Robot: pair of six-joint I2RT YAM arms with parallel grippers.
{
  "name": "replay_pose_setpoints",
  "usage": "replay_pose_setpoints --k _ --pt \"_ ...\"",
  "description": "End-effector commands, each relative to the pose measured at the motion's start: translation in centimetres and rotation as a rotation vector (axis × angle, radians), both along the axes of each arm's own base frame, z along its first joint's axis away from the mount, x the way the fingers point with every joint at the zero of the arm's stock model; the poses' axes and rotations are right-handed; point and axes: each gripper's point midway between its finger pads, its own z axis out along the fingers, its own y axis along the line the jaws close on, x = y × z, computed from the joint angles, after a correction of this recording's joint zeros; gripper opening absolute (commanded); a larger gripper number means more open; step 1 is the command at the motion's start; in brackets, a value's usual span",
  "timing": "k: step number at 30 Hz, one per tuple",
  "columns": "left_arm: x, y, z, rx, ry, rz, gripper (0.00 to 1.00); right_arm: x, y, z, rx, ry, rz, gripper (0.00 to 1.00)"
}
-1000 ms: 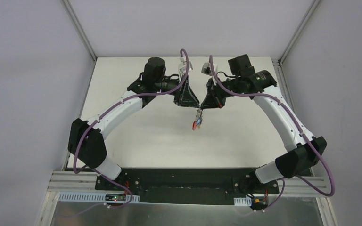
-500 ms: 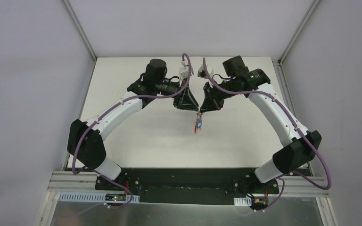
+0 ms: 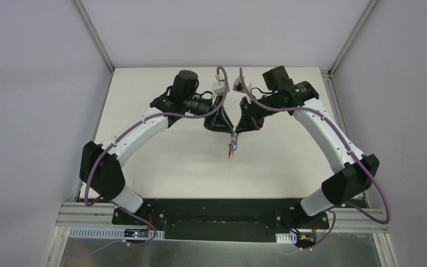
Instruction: Put the keys on the keyring
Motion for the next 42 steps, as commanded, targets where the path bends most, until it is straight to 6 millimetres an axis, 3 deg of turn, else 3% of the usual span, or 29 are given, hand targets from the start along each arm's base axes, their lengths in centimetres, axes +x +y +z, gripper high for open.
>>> replay_pose_setpoints --k 1,17,23,30,36,42 --pt "-0.1 -0.5 2.5 -0.05 -0.078 -0.021 0.3 -0.5 0.6 1.2 0.051 -0.009 0.032 0.0" --pt "-0.2 -1.5 2.9 -0.069 -0.045 -0.035 0.17 -0.6 0.7 0.9 0.057 0.006 0.032 0.0" --pt "-0.3 -1.5 2.8 -0.072 -0.039 -0.046 0.0 -0.6 0.7 0.8 0.055 0.006 0.03 0.0" --pt "-0.3 -1.2 3.8 -0.094 -0.016 -0.035 0.0 -0.4 0.5 0.9 0.062 -0.005 0.016 0.0" --pt "0.6 -1.1 6.8 -0.238 0.061 0.004 0.0 0.2 -0.5 2.6 0.169 0.019 -0.024 0.17" --pt "0.4 -1.0 7.6 -0.276 0.09 -0.004 0.0 0.4 -1.8 3.8 0.25 0.019 -0.053 0.28"
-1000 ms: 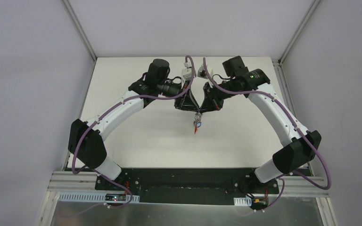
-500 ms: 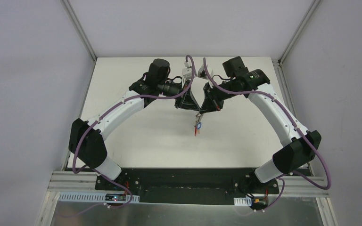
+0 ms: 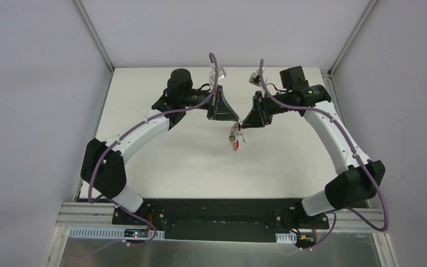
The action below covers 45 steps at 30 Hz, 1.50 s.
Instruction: Put the keys on the keyring
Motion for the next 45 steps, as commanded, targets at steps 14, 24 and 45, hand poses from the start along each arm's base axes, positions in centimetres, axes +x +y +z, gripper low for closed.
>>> replay_pose_setpoints --k 14,24,45 --pt "-1.0 0.0 4.2 -0.132 -0.055 -0.063 0.0 -0.8 -0.8 3.6 0.149 -0.084 0.004 0.31" --pt "-1.2 0.0 4.0 -0.13 -0.057 -0.077 0.0 -0.9 -0.8 5.1 0.188 -0.142 0.015 0.39" --pt "-1.1 0.0 4.3 -0.137 -0.063 -0.073 0.0 -1.6 0.5 3.3 0.212 -0.061 0.068 0.0"
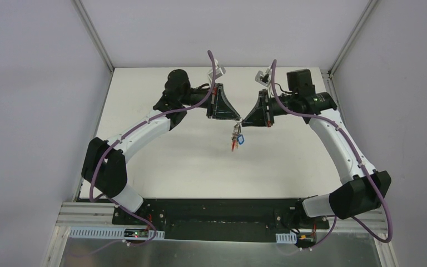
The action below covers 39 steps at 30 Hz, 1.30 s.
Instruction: Put the keys on the keyring
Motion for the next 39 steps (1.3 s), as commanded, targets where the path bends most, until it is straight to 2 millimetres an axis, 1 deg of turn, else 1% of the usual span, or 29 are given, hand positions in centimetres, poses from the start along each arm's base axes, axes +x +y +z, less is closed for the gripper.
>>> replay_pose_setpoints --k 1,7,9,12,15,18,28,32,39 --pt "-0.3 0.2 1.9 -0.051 -0.073 -0.016 0.0 -0.5 0.5 0.5 0.032 -0.02 0.032 0.0" --pt "-0.2 0.0 2.3 -0.068 -0.062 -0.018 0.0 -0.6 0.8 0.1 0.024 -0.011 0.028 0.0" --pt "-0.2 0.0 2.2 -0.069 -0.06 -0.02 0.0 -0.5 0.7 0.2 0.018 -0.02 0.019 0.08" --pt "-0.2 0.0 2.2 -0.069 -0.056 -0.018 0.0 -0.4 0.4 0.9 0.021 -0.053 0.005 0.2" --pt "-0.3 0.1 2.3 -0.073 -0.047 -0.014 0.0 -0.3 0.0 2.0 0.028 -0.084 -0.003 0.27" --pt "-0.3 0.1 2.4 -0.077 -0.039 -0.005 0.0 -0.3 -0.4 2.7 0.034 -0.105 -0.015 0.3" --pt "-0.2 0.1 1.8 -0.07 -0.02 0.008 0.0 0.0 -0.4 3.9 0.056 -0.115 -0.018 0.31" --pt "0.0 0.0 1.9 -0.071 -0.015 0.011 0.0 0.2 -0.2 3.6 0.063 -0.086 -0.016 0.3" --pt "0.1 0.0 1.9 -0.071 -0.012 0.018 0.0 0.1 0.2 2.7 0.083 -0.038 0.003 0.26"
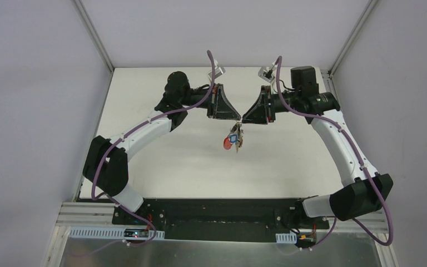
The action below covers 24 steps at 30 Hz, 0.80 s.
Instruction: Put the keys on the keyring
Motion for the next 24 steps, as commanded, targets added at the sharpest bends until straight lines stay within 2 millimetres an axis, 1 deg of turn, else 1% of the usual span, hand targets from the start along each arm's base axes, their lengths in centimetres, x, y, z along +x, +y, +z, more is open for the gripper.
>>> replay_pose_setpoints --k 1,7,17,19,22,24 --pt "0.1 0.1 2.0 -0.055 -0.069 0.023 0.0 -0.7 0.3 1.1 0.052 -0.012 0.037 0.25" --pt "0.3 0.1 2.0 -0.054 -0.065 0.028 0.0 -0.8 0.7 0.4 0.051 0.013 0.047 0.25" --pt "0.2 0.1 1.7 -0.049 -0.067 0.03 0.0 -0.7 1.3 0.3 0.049 0.022 0.058 0.2" --pt "0.2 0.1 1.7 -0.049 -0.067 0.03 0.0 -0.6 1.4 0.3 0.049 0.022 0.059 0.16" --pt "0.2 0.1 1.7 -0.049 -0.068 0.029 0.0 -0.5 1.3 0.2 0.045 0.021 0.055 0.0" --pt "0.1 0.2 1.8 -0.051 -0.073 0.027 0.0 -0.4 1.2 0.3 0.035 0.008 0.047 0.0"
